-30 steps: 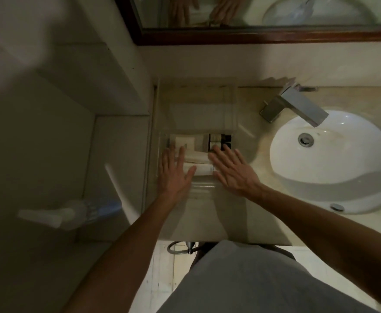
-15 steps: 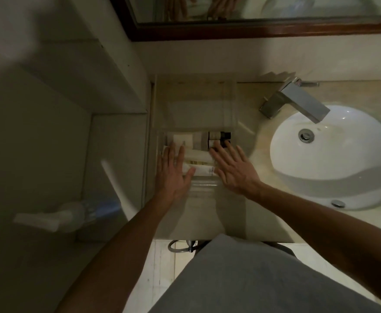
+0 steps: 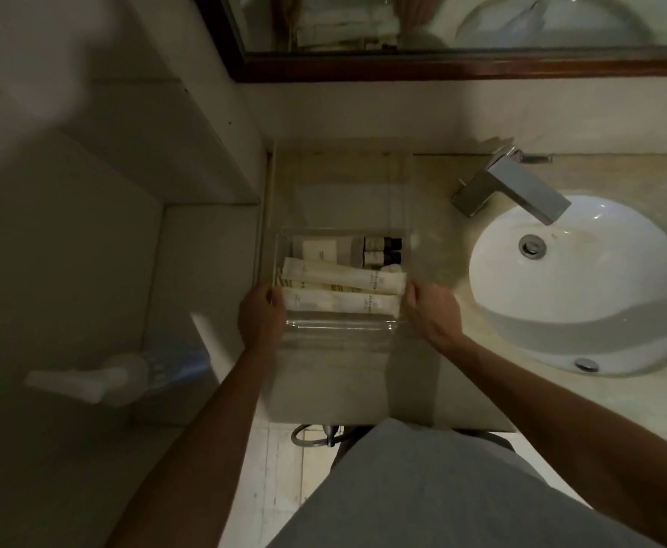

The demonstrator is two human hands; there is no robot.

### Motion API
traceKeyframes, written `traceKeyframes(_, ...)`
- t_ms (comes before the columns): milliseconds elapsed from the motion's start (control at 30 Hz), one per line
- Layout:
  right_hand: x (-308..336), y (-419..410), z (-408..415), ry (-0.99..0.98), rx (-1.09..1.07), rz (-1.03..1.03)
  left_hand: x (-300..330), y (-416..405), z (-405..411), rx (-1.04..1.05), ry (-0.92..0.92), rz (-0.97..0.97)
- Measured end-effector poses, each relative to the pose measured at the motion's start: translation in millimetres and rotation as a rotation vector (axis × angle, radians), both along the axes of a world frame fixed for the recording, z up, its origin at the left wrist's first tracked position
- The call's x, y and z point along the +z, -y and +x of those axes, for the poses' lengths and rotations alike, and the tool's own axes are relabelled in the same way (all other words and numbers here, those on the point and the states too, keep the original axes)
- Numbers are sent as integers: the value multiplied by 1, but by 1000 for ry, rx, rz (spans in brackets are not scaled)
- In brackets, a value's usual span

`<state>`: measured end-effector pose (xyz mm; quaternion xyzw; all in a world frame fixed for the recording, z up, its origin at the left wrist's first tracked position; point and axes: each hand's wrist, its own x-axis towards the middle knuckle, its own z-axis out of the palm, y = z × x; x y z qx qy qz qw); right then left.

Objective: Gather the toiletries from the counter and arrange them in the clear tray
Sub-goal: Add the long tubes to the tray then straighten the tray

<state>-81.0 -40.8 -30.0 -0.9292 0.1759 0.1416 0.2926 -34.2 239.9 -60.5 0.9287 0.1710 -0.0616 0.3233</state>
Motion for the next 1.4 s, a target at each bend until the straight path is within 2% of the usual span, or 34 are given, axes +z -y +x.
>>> traceKeyframes(133, 4, 3, 12, 46, 63, -150, 10, 5, 8, -60, -21, 145)
traceKeyframes(267, 0, 14, 7, 114, 308, -346, 21, 3, 3, -349, 5, 316)
traceKeyframes(400, 3, 26, -6, -16, 565, -485, 22, -28, 3, -597, -162, 394)
traceKeyframes(500, -1, 25, -6, -57, 586, -493, 22, -39, 12, -721, -216, 417)
traceKeyframes(700, -12, 22, -5, 60, 503, -343, 24, -32, 25, -690, -286, 299)
traceKeyframes(967, -13, 16, -3, 87, 444, -237, 31, -40, 40, -708, -262, 275)
traceKeyframes(1267, -4, 32, 47, 49, 397, -259, 35, -13, 64, -620, -241, 277)
traceKeyframes(1400, 0, 28, 52, 146, 358, -323, 35, -9, 69, -594, -221, 340)
